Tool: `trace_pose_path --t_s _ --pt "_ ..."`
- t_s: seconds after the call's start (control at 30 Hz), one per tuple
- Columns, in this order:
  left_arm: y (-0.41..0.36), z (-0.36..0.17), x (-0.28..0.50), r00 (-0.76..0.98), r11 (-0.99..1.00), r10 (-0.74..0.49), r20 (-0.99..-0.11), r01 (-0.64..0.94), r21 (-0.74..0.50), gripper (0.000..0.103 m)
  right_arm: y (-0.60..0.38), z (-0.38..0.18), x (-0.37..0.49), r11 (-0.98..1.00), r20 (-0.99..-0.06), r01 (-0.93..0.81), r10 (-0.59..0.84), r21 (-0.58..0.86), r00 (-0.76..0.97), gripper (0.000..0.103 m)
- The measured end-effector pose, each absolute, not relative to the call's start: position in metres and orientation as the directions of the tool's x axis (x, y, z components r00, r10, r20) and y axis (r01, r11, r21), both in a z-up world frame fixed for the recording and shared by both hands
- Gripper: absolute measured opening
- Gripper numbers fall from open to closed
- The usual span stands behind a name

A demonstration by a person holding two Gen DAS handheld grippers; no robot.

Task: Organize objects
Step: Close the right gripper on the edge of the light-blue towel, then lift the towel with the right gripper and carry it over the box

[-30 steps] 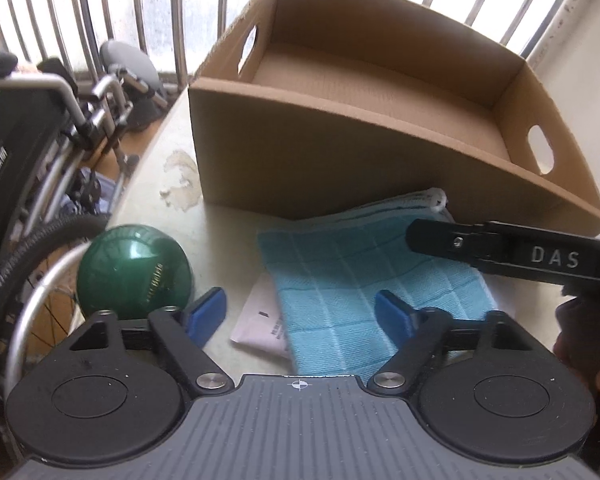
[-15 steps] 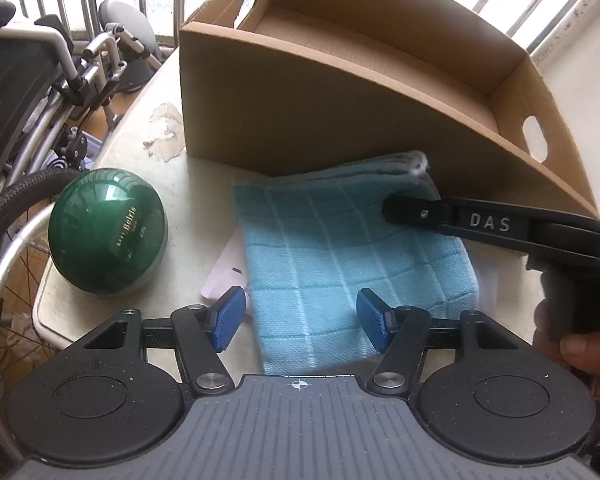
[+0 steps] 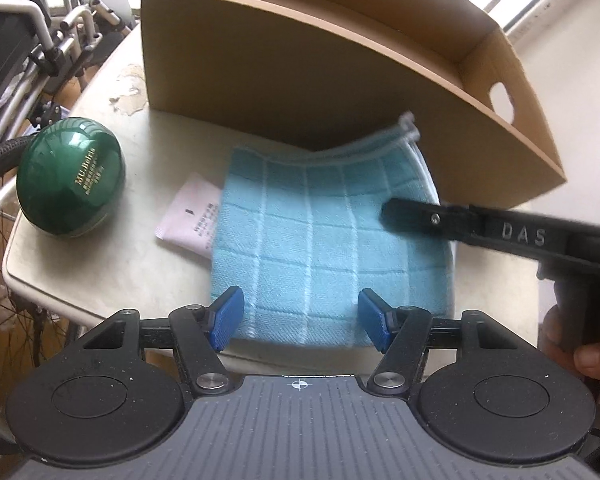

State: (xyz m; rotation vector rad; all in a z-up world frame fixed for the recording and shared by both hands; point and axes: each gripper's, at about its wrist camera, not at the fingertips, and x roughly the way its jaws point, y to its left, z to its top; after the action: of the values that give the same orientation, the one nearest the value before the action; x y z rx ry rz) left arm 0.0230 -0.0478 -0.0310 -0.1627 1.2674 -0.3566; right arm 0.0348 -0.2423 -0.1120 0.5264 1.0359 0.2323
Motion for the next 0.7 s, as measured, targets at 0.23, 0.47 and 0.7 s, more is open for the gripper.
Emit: trace_pose_path --t_s 0.23,0.47,0.7 --pt "-0.056 -0.026 0.04 0.304 0.941 -0.319 -0.898 0.214 -0.262 0.071 -0.246 -0.107 0.016 0.89 -0.794 0.01 0.402 0.456 0.456 0.007" --pt "-0.048 -0.043 0.041 0.222 0.936 -0.347 -0.911 0.144 -0.321 0.071 -0.253 -0.107 0.011 0.907 -0.808 -0.043 0.393 0.418 0.439 0.007" --pt "-0.04 -0.065 0.045 0.164 0.889 -0.457 -0.874 0.079 -0.45 0.072 -0.258 -0.109 0.011 0.899 -0.801 -0.053 0.413 0.435 0.434 0.007"
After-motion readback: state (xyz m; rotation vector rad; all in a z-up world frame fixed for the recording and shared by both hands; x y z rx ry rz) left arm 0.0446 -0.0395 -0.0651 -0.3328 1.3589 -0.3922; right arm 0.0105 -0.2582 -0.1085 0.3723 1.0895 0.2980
